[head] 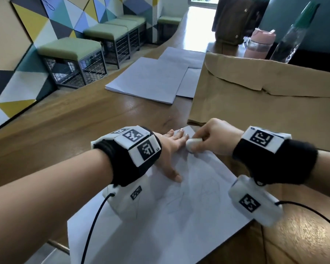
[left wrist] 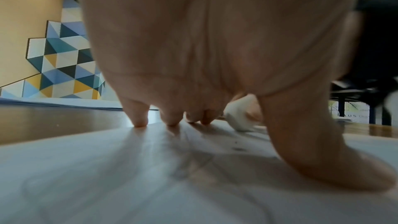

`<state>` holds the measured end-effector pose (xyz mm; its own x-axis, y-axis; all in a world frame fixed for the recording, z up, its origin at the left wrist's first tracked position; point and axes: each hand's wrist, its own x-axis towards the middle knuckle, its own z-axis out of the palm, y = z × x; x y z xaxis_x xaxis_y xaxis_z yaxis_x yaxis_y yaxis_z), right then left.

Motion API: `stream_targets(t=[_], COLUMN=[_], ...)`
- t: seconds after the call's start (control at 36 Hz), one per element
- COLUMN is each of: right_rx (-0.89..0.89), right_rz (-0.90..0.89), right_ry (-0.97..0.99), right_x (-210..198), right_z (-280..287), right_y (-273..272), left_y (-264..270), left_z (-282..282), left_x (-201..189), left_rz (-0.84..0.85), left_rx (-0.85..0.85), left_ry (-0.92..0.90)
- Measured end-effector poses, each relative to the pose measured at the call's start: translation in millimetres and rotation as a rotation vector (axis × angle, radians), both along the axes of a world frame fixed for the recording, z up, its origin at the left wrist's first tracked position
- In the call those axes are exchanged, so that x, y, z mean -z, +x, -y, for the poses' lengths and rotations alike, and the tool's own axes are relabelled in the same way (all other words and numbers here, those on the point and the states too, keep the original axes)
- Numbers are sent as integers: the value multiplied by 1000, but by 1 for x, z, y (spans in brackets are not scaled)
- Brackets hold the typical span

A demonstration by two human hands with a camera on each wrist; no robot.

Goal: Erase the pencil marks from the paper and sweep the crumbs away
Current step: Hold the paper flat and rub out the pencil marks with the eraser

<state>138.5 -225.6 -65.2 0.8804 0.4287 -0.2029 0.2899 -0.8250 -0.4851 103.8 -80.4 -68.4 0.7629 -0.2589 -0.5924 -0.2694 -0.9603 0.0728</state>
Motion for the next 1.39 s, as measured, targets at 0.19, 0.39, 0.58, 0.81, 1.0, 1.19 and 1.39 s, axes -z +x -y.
stream_targets(t=[0.19,0.39,0.58,0.81,1.0,1.19,1.39], right_rx=[-243,-98,-280,-78,-169,40,-14], right_rz=[-171,-80,-26,-105,-365,-168,-357], right_ry=[-282,-266,-353,-313,-375,-226,-316], right_x=[-12,-20,-18,-23,-22,-20,-21], right_z=[8,-9,-16,-21,-14,-15,-11], right_y=[-26,-3,-31,5,-18,3,-14], left_y=[3,6,1,2,3,3,4], left_z=[4,-2,2,1,5,1,3], left_x=[-6,1,5,7,10,9,10], left_rz=[-15,-5,52,65,73,68,55], left_rx=[20,6,-10,10,3,18,9], left_ry=[10,-51,-89,-107,-68,-87,-77])
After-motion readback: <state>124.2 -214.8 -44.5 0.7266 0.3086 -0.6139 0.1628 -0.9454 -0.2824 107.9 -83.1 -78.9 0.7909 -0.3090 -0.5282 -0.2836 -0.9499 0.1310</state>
